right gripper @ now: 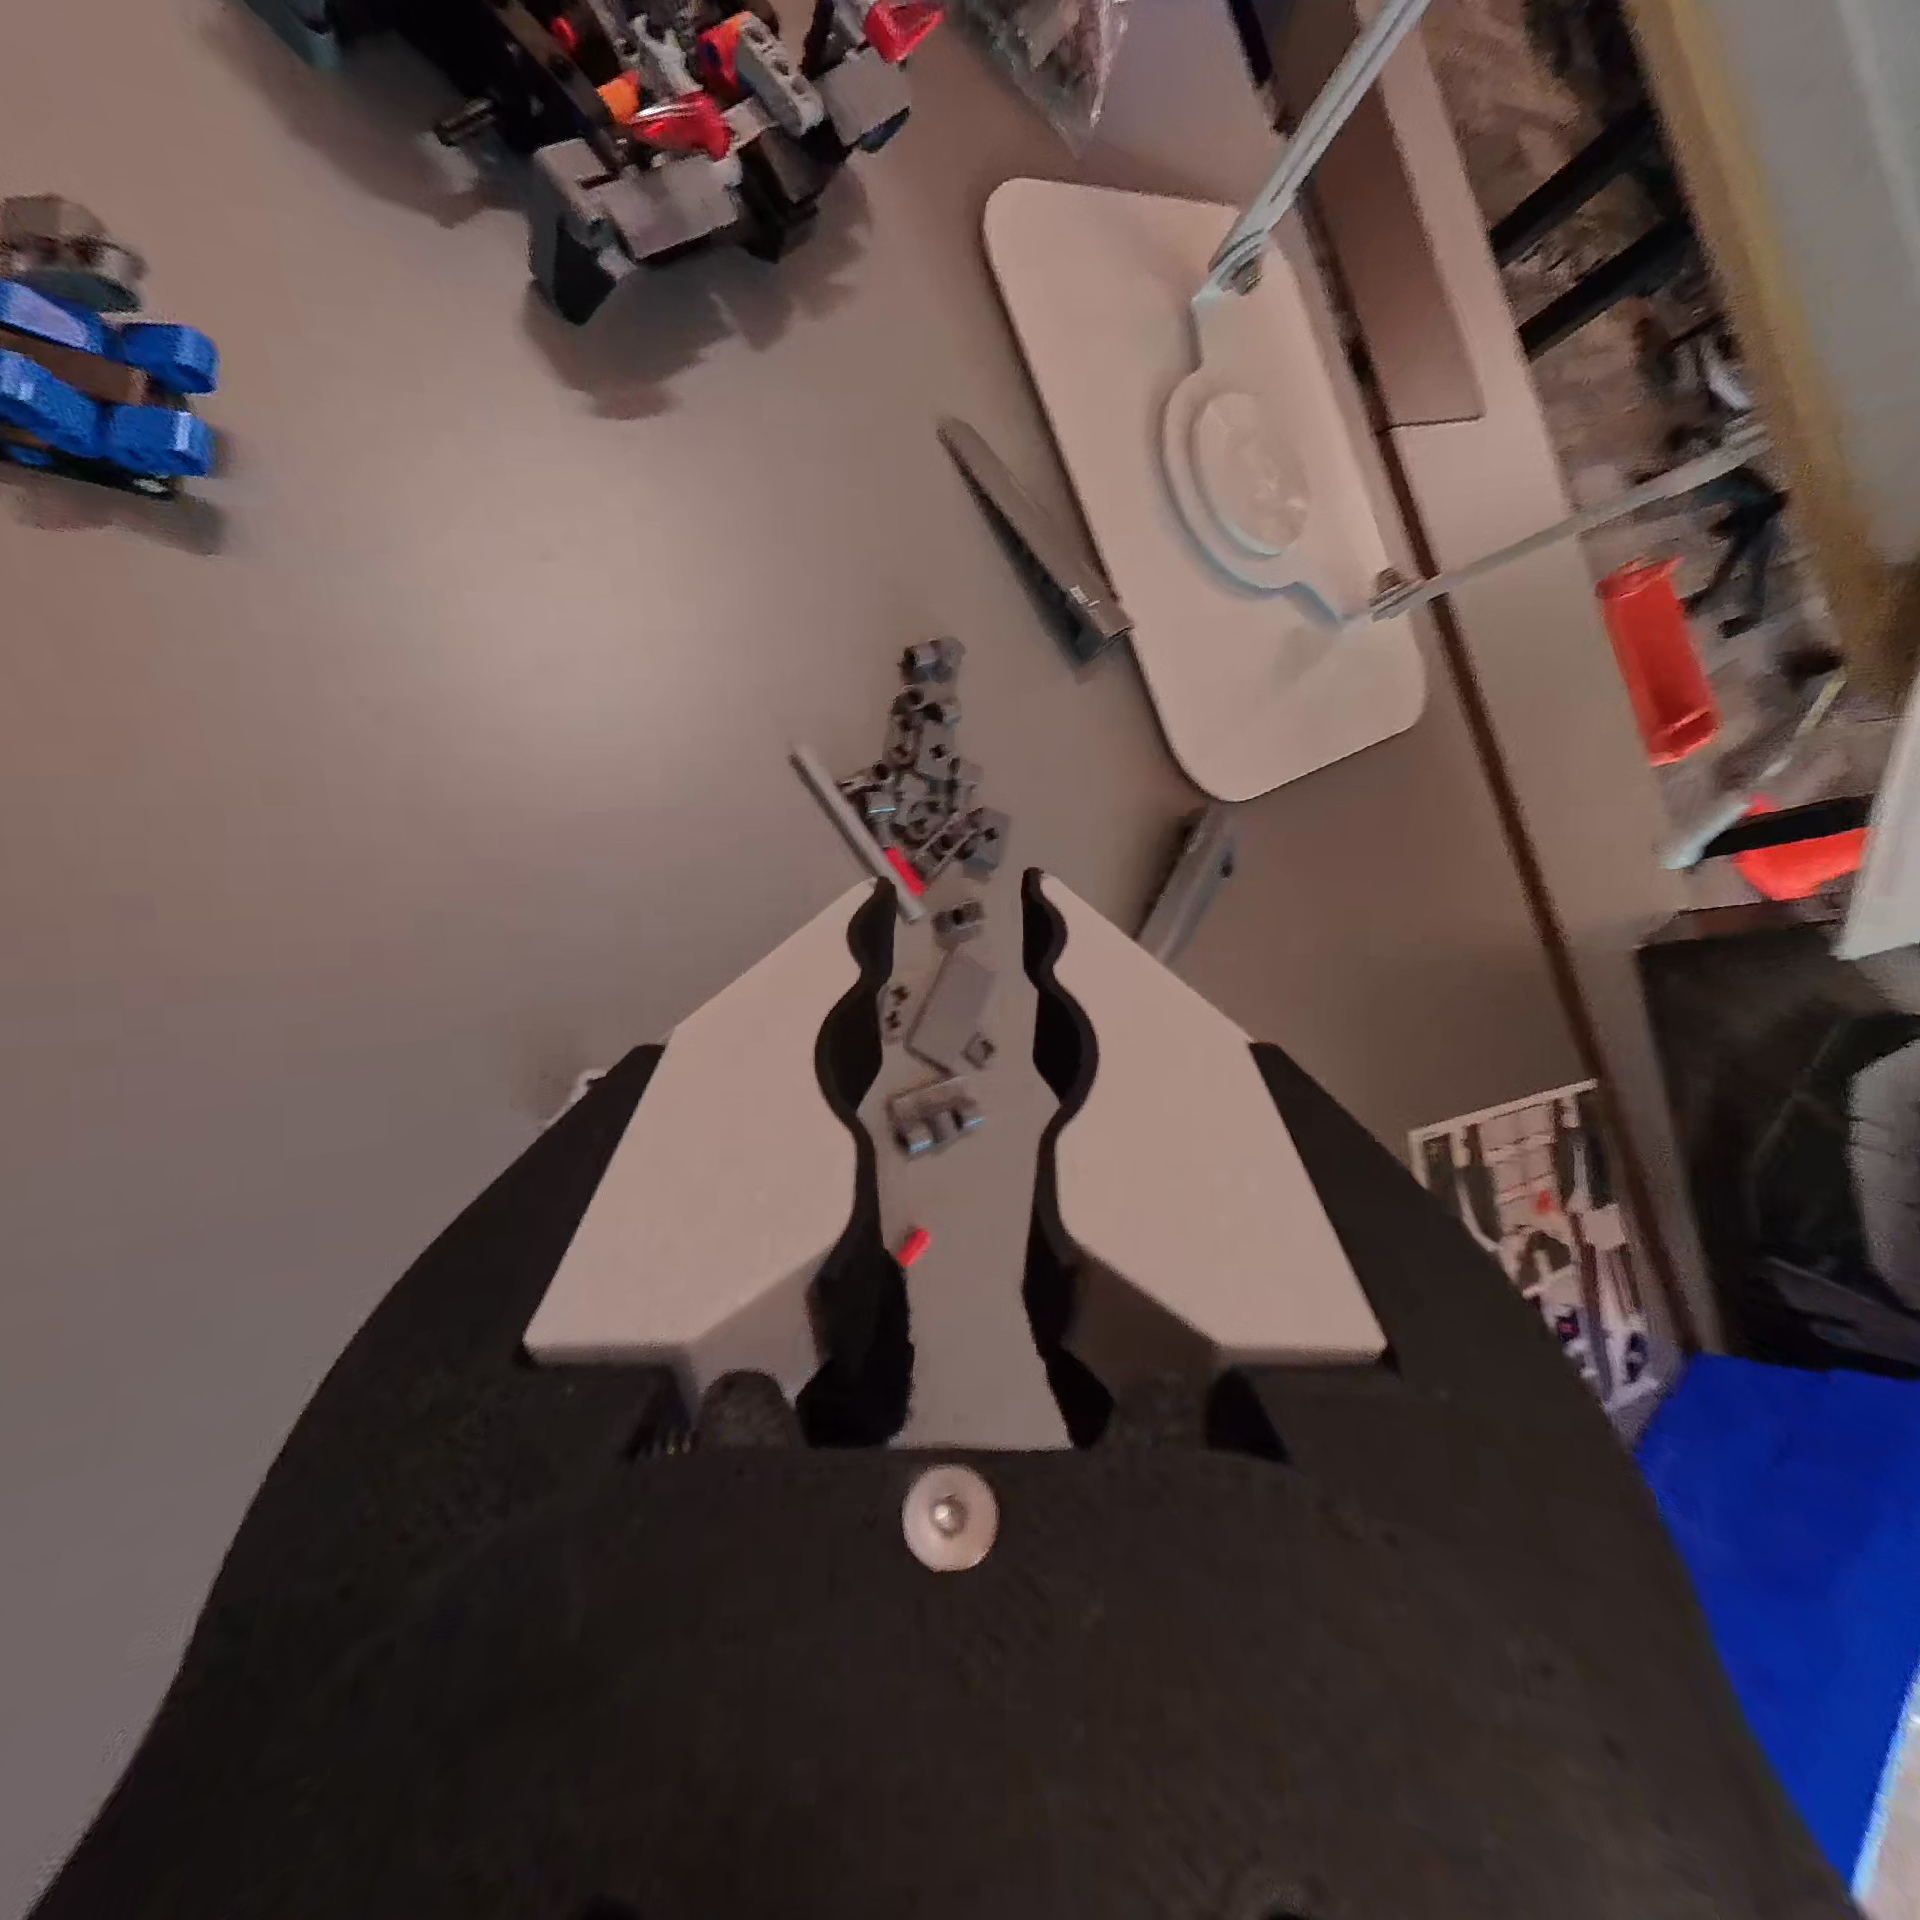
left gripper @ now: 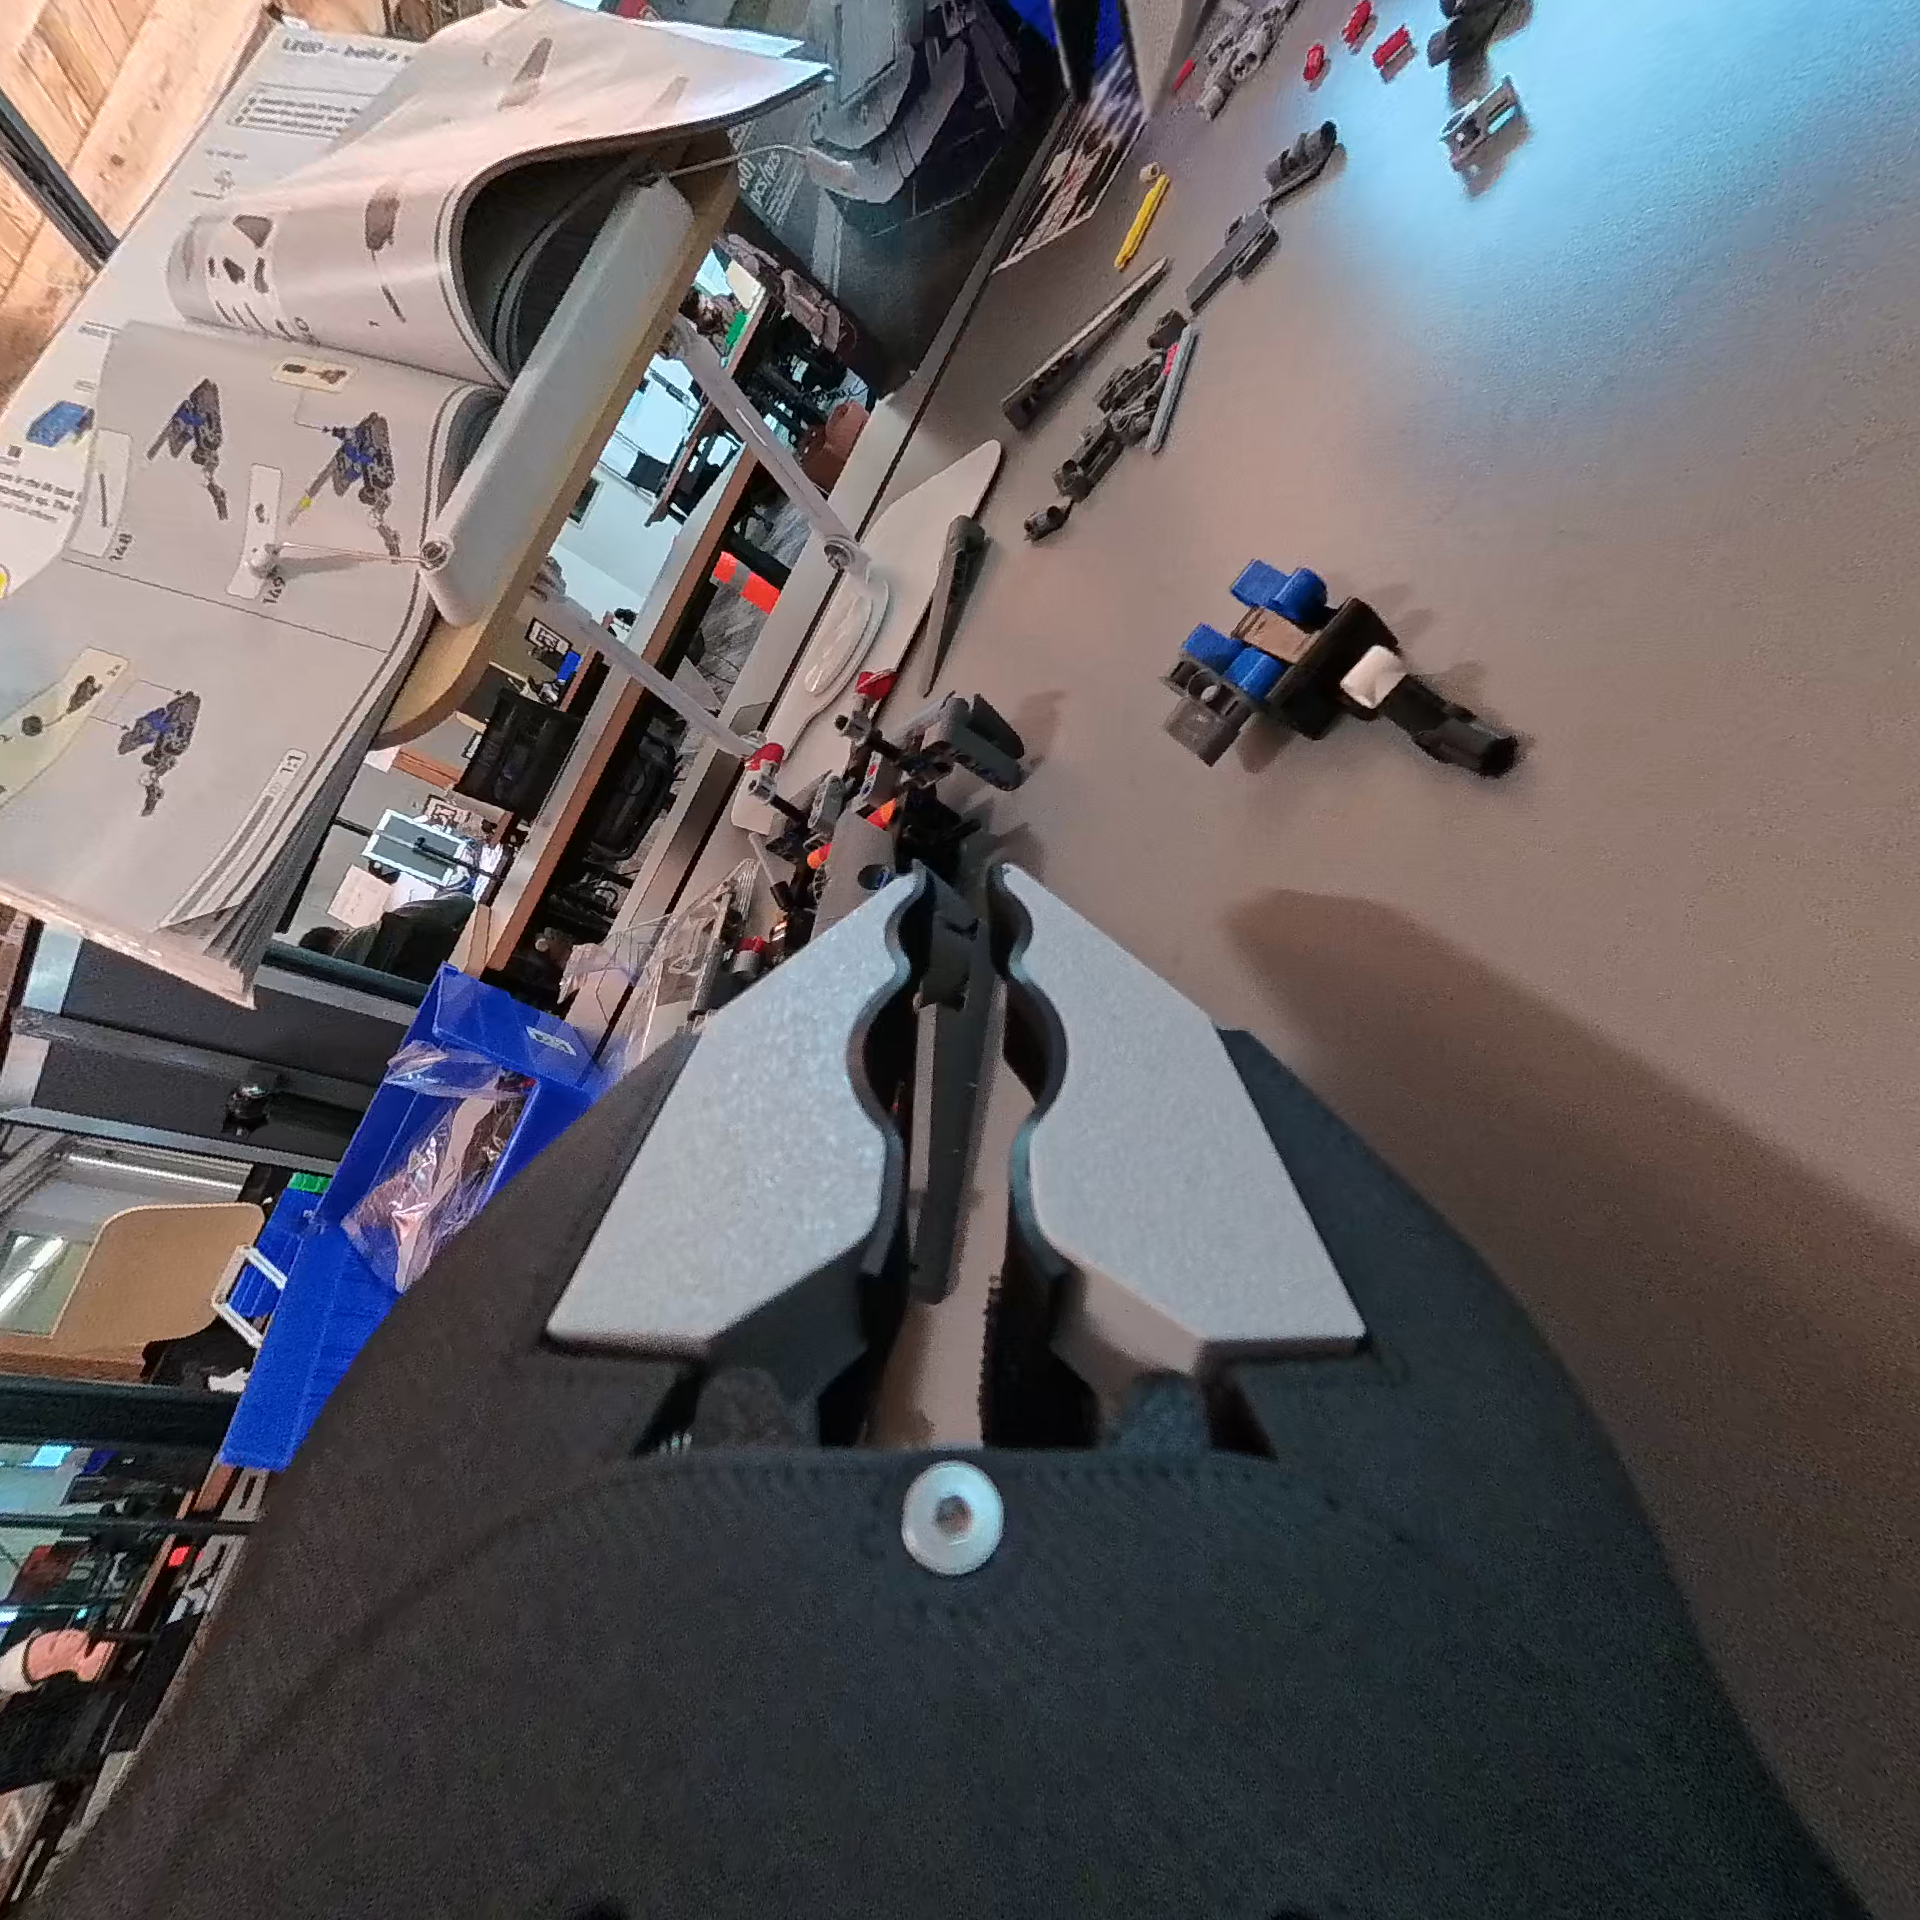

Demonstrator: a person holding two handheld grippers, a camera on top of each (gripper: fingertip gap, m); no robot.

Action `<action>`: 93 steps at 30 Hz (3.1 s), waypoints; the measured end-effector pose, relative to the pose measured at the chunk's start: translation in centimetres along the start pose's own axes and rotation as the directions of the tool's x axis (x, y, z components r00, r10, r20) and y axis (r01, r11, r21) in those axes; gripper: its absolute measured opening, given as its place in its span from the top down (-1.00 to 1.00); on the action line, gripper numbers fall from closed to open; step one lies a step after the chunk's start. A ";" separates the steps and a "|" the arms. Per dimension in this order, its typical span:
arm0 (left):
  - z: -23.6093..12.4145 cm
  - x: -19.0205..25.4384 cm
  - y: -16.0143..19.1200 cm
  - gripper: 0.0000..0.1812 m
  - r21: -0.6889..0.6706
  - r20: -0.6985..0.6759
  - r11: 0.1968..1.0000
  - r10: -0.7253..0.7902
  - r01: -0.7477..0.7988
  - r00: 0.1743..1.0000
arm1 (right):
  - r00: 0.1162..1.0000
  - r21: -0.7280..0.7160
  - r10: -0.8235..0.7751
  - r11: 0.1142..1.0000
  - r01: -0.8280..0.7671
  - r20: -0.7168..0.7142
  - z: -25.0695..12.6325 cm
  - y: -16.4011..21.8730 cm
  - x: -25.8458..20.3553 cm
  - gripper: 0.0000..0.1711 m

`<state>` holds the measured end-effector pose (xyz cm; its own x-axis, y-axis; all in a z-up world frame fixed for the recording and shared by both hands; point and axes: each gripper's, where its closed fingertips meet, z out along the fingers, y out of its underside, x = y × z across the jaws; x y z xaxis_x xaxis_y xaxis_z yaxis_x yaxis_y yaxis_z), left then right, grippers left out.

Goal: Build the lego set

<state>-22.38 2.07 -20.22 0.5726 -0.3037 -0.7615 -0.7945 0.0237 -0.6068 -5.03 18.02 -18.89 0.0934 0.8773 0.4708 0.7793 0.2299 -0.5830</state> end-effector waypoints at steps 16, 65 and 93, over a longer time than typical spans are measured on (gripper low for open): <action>0.2 -0.5 0.2 0.93 -0.011 0.018 1.000 -0.012 0.012 1.000 | 0.952 0.145 0.261 0.960 -0.239 -0.158 -9.5 6.0 6.1 0.65; -0.7 -0.8 -1.0 0.94 0.060 0.026 0.998 -0.024 0.022 0.999 | 0.908 -0.012 0.257 0.963 -0.268 0.330 -0.3 -1.3 -6.9 0.95; -0.6 -0.3 -0.9 0.94 0.050 0.011 0.999 -0.002 0.002 1.000 | 0.970 -0.052 0.042 0.998 -0.030 0.239 -0.6 -1.7 -14.5 0.83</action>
<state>-21.95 1.52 -19.33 0.5766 -0.2930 -0.7627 -0.7823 0.0713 -0.6188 -7.36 4.71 -24.34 -0.0250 0.9615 0.2737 0.8072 0.1809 -0.5618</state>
